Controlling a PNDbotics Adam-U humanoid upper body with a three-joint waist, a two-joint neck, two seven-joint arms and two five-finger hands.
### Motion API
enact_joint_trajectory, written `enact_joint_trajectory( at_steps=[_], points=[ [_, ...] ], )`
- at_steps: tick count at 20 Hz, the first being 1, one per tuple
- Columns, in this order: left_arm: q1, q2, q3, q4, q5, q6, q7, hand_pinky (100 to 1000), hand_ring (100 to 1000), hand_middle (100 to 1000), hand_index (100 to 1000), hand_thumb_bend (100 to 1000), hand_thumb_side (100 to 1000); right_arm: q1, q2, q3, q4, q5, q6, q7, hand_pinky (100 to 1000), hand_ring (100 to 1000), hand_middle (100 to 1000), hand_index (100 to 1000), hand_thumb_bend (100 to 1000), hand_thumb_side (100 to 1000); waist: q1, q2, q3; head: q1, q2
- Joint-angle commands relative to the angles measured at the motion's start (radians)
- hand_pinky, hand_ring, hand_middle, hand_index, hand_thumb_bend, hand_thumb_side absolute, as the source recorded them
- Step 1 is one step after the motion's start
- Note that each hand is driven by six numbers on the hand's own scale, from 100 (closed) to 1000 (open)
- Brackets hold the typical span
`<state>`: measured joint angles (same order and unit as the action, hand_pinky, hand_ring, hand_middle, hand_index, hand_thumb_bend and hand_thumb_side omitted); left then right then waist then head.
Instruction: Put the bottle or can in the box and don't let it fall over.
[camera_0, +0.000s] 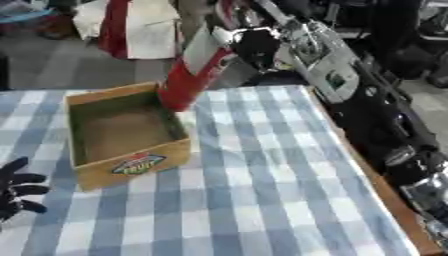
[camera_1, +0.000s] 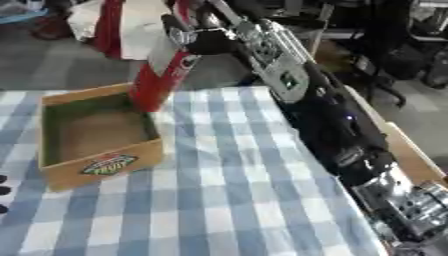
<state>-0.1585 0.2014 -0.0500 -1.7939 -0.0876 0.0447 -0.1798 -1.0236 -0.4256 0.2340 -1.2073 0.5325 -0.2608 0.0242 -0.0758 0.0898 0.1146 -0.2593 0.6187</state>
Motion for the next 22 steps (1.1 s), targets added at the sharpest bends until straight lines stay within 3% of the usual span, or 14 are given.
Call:
enact_joint_trajectory(
  at_steps=[1, 3, 6, 8, 9, 10, 13, 16, 19, 22],
  points=[
    [-0.025, -0.001, -0.010, -0.022, 0.011, -0.002, -0.010, 545, 675, 665, 929, 283, 1000, -0.032, 0.013, -0.019, 0.041, 0.029, 0.001, -0.044, 100, 179, 197, 412, 100, 257, 0.008, -0.008, 0.010, -0.016, -0.019],
    [-0.031, -0.003, -0.013, -0.023, 0.014, -0.001, -0.014, 545, 674, 665, 929, 283, 1000, -0.034, 0.029, -0.016, 0.069, 0.053, -0.002, -0.065, 100, 249, 291, 499, 100, 221, 0.008, -0.005, 0.019, -0.020, -0.021],
    [-0.034, -0.004, -0.016, -0.023, 0.016, -0.001, -0.018, 545, 674, 665, 929, 284, 1000, -0.034, 0.047, -0.005, 0.094, 0.090, -0.013, -0.064, 100, 433, 537, 802, 100, 202, 0.008, -0.002, 0.024, -0.024, -0.022],
    [-0.034, -0.004, -0.018, -0.023, 0.016, -0.001, -0.019, 545, 674, 665, 929, 284, 1000, -0.032, 0.057, 0.003, 0.100, 0.093, -0.026, -0.042, 100, 566, 679, 924, 100, 365, 0.007, -0.001, 0.024, -0.024, -0.020],
    [-0.034, -0.004, -0.018, -0.023, 0.016, -0.001, -0.020, 545, 674, 665, 929, 284, 1000, -0.030, 0.060, 0.006, 0.099, 0.090, -0.033, -0.030, 179, 616, 723, 950, 100, 455, 0.007, -0.001, 0.024, -0.024, -0.020],
    [-0.034, -0.004, -0.018, -0.023, 0.016, -0.001, -0.020, 545, 674, 665, 929, 284, 1000, -0.029, 0.062, 0.009, 0.098, 0.085, -0.040, -0.017, 341, 696, 776, 981, 100, 571, 0.007, -0.001, 0.024, -0.024, -0.019],
    [-0.033, -0.004, -0.019, -0.022, 0.016, -0.001, -0.021, 545, 674, 665, 929, 285, 1000, -0.028, 0.069, 0.019, 0.083, 0.057, -0.060, 0.023, 574, 797, 848, 1000, 100, 720, 0.007, -0.002, 0.022, -0.023, -0.019],
    [-0.032, -0.004, -0.020, -0.022, 0.015, -0.001, -0.022, 544, 674, 665, 929, 285, 1000, -0.031, 0.073, 0.032, 0.058, 0.025, -0.073, 0.059, 723, 868, 901, 1000, 100, 777, 0.007, -0.002, 0.022, -0.025, -0.017],
    [-0.032, -0.004, -0.021, -0.022, 0.015, -0.001, -0.023, 545, 675, 665, 929, 285, 1000, -0.037, 0.077, 0.047, 0.028, 0.002, -0.081, 0.094, 814, 921, 937, 1000, 100, 795, 0.007, -0.002, 0.023, -0.028, -0.016],
    [-0.032, -0.004, -0.021, -0.022, 0.016, -0.001, -0.022, 544, 674, 665, 929, 286, 1000, -0.037, 0.080, 0.054, -0.005, -0.026, -0.079, 0.117, 815, 921, 936, 1000, 100, 784, 0.007, -0.002, 0.022, -0.029, -0.015]
  ],
)
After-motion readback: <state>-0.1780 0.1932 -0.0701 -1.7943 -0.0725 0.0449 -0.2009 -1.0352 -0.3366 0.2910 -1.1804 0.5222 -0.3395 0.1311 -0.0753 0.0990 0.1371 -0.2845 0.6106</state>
